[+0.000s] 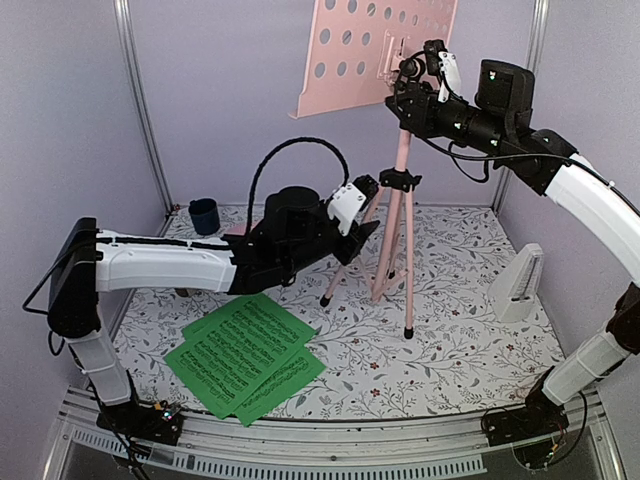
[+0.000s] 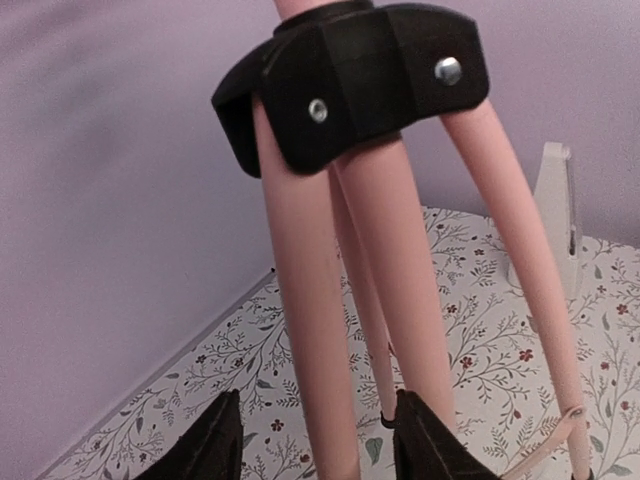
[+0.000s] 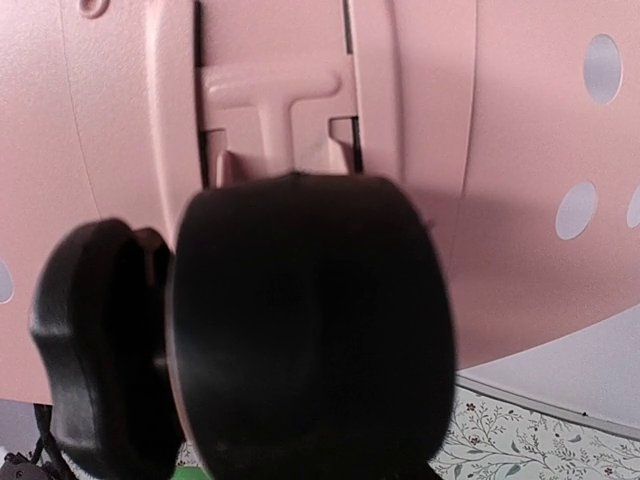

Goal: Set up the instrument practice props

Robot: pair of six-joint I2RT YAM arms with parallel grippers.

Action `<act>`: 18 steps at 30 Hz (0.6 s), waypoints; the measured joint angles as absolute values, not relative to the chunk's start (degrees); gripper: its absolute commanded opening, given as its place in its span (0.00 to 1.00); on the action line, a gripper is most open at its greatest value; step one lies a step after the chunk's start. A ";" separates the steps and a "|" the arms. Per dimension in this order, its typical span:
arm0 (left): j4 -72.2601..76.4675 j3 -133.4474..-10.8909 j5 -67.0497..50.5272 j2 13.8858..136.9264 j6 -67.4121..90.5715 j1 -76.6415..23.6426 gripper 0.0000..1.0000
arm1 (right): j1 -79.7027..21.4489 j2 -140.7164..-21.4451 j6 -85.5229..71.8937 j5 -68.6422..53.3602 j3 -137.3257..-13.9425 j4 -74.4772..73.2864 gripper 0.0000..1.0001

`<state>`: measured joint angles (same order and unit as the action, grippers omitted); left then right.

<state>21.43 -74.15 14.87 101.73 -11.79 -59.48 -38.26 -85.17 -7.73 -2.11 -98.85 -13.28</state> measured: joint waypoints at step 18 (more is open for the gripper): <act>27.38 -68.12 23.70 102.96 -18.31 -60.23 0.00 | -39.75 -85.12 -5.91 -2.28 -98.80 -13.98 0.00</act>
